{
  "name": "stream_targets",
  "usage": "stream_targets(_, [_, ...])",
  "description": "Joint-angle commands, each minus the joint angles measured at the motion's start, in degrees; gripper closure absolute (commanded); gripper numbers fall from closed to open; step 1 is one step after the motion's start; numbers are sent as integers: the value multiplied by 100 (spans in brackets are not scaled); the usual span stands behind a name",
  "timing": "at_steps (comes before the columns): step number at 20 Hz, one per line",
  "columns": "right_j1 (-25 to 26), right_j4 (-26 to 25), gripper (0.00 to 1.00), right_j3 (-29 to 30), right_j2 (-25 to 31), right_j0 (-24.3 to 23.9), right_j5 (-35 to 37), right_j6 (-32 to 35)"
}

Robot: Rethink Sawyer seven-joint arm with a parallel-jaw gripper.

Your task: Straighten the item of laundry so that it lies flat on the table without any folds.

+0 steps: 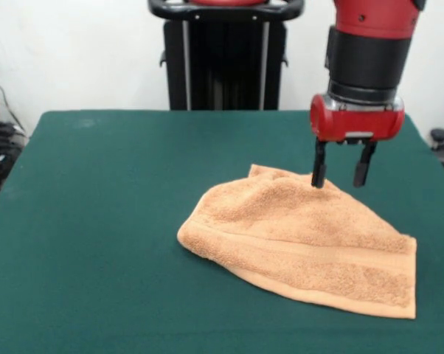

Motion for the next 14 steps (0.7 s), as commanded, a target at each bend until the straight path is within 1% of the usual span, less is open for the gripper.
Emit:
stream_targets(1, [295,197,0,-185,713,54,88,671])
stream_targets(6, [392,176,0,-341,712,-13,305,544])
stream_targets(10, [371,196,0,-317,865,-151,392,408])
stream_targets(14, [270,58,0,-283,754,-108,370,409])
